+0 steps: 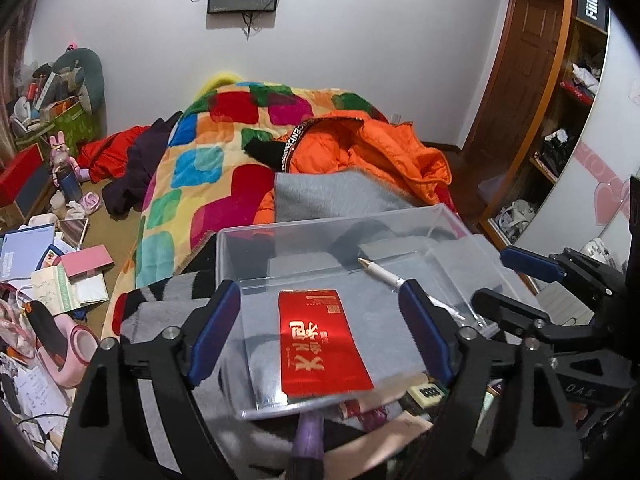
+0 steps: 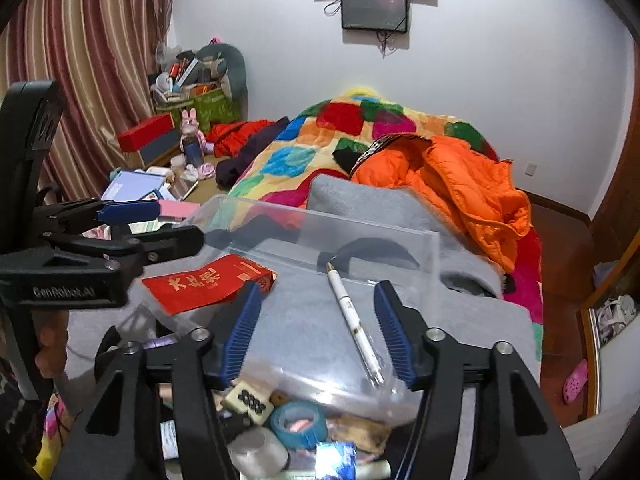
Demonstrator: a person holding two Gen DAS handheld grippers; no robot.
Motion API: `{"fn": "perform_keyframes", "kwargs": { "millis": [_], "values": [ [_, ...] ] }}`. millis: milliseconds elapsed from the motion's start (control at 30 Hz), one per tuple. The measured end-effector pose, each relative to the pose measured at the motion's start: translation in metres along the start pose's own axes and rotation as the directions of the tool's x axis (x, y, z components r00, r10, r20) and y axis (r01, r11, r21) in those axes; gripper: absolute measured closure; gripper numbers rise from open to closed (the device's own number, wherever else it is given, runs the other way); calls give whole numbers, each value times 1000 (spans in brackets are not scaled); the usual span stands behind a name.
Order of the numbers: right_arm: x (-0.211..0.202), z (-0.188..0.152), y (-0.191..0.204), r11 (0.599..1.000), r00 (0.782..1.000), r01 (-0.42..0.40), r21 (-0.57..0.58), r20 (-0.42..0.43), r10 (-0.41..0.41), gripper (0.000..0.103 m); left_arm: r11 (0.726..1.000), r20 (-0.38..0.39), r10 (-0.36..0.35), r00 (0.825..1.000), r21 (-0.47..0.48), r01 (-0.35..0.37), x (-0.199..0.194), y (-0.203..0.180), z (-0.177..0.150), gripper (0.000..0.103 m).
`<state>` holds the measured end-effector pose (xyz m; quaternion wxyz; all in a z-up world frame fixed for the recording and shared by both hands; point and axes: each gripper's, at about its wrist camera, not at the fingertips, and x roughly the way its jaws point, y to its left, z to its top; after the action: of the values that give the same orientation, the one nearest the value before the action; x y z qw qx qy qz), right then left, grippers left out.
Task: Organize objects
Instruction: 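Carry the red packet and white pen over the clear box and release both, then grasp the purple tube with the left tool while the right tool grasps the white tape roll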
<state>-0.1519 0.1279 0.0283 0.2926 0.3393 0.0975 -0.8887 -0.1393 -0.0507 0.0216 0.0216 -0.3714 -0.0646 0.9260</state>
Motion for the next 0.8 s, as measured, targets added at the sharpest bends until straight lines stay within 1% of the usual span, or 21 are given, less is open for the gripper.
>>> {"fn": "perform_keyframes", "kwargs": {
  "millis": [67,167,333,533,800],
  "values": [
    [-10,-3,-2,1000,1000,8,8,15,-8,41,1000,12,-8,1000,-10,8,-11,2,-1,15],
    [-24,-9,-5,1000,999,12,22,30,-13,36,1000,25,-12,1000,-12,12,-24,4,-5,13],
    [-41,-21,-14,998,999,27,53,45,-30,33,1000,16,1,1000,7,-1,-38,5,-19,12],
    [-43,-44,-22,995,1000,25,98,2,-25,33,1000,-27,16,1000,7,-16,-40,7,-46,12],
    [-35,-82,-10,994,997,-21,103,-74,29,33,1000,-93,-1,996,-21,-1,-29,11,-77,12]
  ]
}}
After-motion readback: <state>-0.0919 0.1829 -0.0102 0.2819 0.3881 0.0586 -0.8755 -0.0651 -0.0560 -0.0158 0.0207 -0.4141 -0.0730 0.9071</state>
